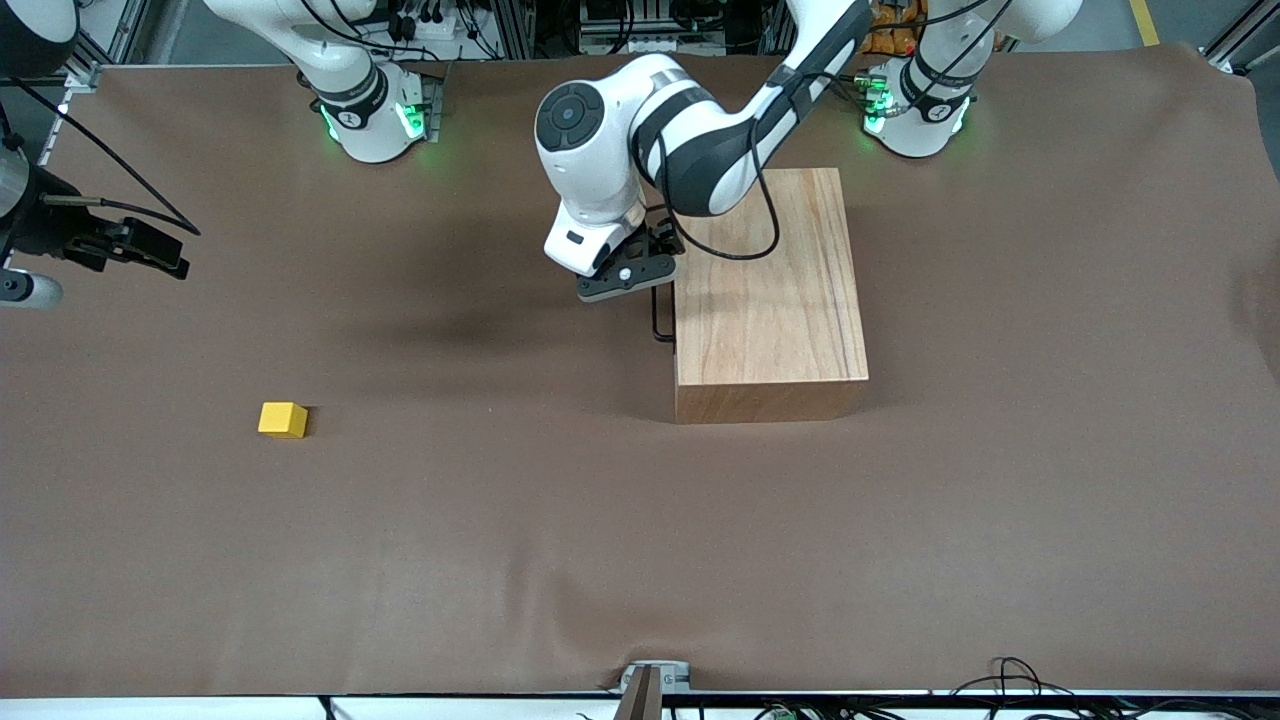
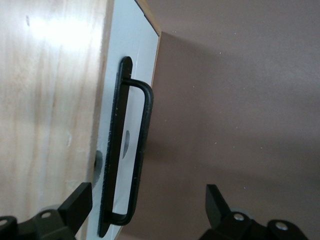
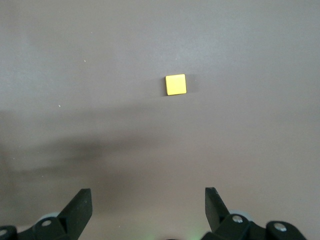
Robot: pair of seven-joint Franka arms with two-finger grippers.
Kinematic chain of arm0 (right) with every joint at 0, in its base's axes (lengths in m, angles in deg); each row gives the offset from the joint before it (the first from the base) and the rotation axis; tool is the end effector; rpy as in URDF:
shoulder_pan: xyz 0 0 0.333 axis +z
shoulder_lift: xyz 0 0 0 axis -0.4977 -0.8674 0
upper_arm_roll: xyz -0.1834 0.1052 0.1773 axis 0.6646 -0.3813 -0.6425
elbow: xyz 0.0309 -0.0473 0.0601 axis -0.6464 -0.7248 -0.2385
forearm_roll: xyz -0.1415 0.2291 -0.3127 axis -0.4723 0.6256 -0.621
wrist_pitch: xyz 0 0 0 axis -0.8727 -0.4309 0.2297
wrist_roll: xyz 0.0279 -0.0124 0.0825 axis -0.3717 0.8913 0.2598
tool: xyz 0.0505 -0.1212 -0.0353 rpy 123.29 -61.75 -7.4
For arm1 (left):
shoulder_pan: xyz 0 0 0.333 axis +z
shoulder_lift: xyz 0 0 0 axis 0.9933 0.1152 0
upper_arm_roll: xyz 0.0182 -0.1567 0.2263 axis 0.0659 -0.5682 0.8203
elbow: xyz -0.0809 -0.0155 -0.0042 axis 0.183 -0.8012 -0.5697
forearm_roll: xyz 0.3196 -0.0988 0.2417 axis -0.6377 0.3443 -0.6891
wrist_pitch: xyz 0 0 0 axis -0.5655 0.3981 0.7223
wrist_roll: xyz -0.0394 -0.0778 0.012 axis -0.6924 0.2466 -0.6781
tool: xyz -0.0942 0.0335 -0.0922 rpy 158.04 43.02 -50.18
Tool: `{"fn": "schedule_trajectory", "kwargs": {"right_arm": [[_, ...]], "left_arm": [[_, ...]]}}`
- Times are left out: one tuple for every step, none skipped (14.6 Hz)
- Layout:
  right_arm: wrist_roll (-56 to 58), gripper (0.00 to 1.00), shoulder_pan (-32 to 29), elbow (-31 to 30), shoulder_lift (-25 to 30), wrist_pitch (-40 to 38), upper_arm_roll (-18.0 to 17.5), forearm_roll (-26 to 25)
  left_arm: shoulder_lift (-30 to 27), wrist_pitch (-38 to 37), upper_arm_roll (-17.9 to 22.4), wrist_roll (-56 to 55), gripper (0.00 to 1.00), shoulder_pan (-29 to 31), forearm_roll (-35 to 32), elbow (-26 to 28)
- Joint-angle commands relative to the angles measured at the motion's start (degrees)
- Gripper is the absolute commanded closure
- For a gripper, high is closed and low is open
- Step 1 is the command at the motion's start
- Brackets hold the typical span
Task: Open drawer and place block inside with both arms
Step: 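Move the left gripper over the box toward the black drawer handle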
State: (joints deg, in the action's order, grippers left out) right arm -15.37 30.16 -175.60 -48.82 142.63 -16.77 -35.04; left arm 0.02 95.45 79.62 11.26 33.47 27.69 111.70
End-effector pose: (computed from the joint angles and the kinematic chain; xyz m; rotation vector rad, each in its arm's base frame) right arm 0.5589 -0.0110 0.5262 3.1257 -0.1635 -0.1561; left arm 0.4187 -0.5635 0.3056 -2.9829 -0.3020 0.0418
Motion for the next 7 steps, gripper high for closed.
{"fn": "schedule_trajectory", "kwargs": {"right_arm": [[0.9,0.0,-0.7,0.5,0.1,-1.0,-0.4,1.0],[1.0,0.0,-0.9,0.4,0.1,-0.9,-0.4,1.3],[1.0,0.0,-0.9,0.2,0.1,-0.9,-0.4,1.7],[1.0,0.0,-0.8,0.0,0.1,-0.8,-0.3,1.8],[1.1,0.0,-0.8,-0.1,0.1,-0.5,-0.3,1.8],[1.1,0.0,-0.8,-0.1,0.0,-0.1,-0.3,1.8],[1.1,0.0,-0.8,-0.3,0.0,0.6,-0.3,1.7]], "left_arm": [[1.5,-0.1,1.2,-1.5,0.0,-1.4,-1.6,-2.2],[2.1,0.7,1.3,-1.4,0.0,-1.4,-1.6,-2.3],[2.5,1.1,1.3,-1.5,0.0,-1.7,-1.8,-2.3],[3.0,1.2,1.3,-1.5,0.0,-2.5,-3.2,-2.3],[3.1,1.2,1.2,-1.8,0.0,-3.0,-4.8,-2.2],[3.7,1.2,1.1,-2.5,0.0,-3.0,-5.1,-2.2],[3.8,1.3,1.1,-2.7,0.0,-3.0,-5.1,-2.2]]}}
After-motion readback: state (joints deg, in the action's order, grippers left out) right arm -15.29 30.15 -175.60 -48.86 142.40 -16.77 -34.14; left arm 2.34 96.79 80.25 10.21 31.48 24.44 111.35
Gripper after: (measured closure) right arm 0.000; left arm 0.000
